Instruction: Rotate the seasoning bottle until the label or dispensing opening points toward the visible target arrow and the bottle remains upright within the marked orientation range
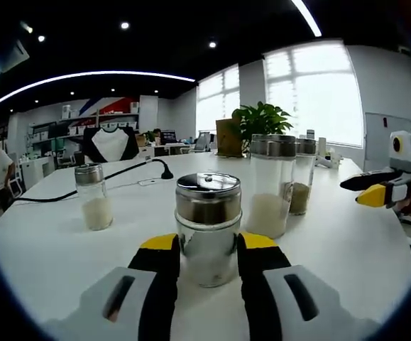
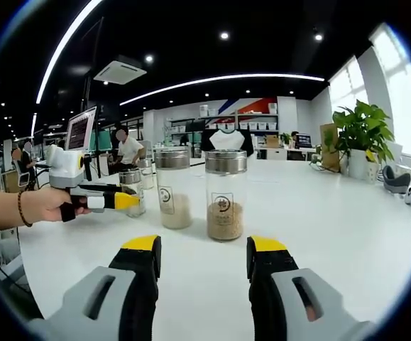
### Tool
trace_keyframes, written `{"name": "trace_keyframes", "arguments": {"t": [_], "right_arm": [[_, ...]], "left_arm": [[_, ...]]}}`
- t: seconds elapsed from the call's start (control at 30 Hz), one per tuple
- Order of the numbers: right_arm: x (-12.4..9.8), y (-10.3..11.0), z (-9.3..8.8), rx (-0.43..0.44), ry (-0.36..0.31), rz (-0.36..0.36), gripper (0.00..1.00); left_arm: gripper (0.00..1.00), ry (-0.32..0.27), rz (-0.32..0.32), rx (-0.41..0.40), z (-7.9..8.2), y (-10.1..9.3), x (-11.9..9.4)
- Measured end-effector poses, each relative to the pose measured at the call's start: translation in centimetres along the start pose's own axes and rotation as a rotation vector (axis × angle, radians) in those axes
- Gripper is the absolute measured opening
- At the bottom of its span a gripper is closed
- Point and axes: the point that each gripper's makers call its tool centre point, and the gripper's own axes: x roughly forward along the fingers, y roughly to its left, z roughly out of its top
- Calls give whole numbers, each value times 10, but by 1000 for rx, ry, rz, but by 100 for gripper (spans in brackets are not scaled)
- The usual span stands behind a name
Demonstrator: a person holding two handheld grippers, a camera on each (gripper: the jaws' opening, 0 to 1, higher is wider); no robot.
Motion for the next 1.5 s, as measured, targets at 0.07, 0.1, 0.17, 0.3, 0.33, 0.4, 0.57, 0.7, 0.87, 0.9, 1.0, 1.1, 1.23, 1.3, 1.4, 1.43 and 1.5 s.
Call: {"name": "trace_keyframes", "arguments": {"t": [0.07, 0.1, 0.17, 0.3, 0.33, 0.4, 0.57, 0.7, 0.87, 0.9, 1.0, 1.1, 1.23, 1.3, 1.4, 1.43, 1.5], "right_arm": [[0, 0, -1, 0, 2, 0, 48], [0, 0, -1, 0, 2, -1, 48], [0, -1, -1, 2, 3, -1, 48], [0, -1, 0, 1, 1, -2, 48], [0, -1, -1, 1, 1, -2, 48], [0, -2, 0, 1, 2, -4, 48], [-2, -5, 2, 2, -6, -12, 48], [-2, -6, 1, 7, -4, -15, 48], [-1, -5, 0, 11, -3, -10, 48], [-1, -5, 0, 12, -3, -10, 48], [-2, -7, 1, 13, -7, -12, 48], [-3, -9, 2, 17, -10, -17, 48], [-4, -11, 3, 18, -13, -24, 48], [-4, -11, 3, 19, -11, -23, 48], [-4, -10, 3, 19, -10, -20, 48], [-4, -10, 3, 20, -9, -19, 48], [-4, -10, 3, 19, -10, -19, 48]], "left_arm": [[34, 1, 8, -2, 0, 0, 0], [34, 3, 11, -5, 0, -1, -1], [35, 24, 28, -29, -3, 0, -2], [42, 33, 85, -58, -10, 4, -6], [42, 23, 86, -55, -9, 2, -7], [42, 6, 94, -47, -5, 1, -8], [44, -1, 156, -83, 0, 1, -10], [52, -18, 183, -94, 7, -3, -8], [50, -16, 212, -117, 10, -7, -3], [50, -16, 215, -120, 10, -7, -2], [50, -5, 246, -154, 10, -2, 0], [50, 12, 242, -163, 10, -2, 5], [50, 22, 255, -145, 14, -1, 6], [49, 34, 261, -139, 14, 1, 8], [49, 44, 268, -129, 14, 2, 11], [49, 47, 277, -123, 14, 4, 11], [48, 50, 294, -106, 15, 6, 10]]}}
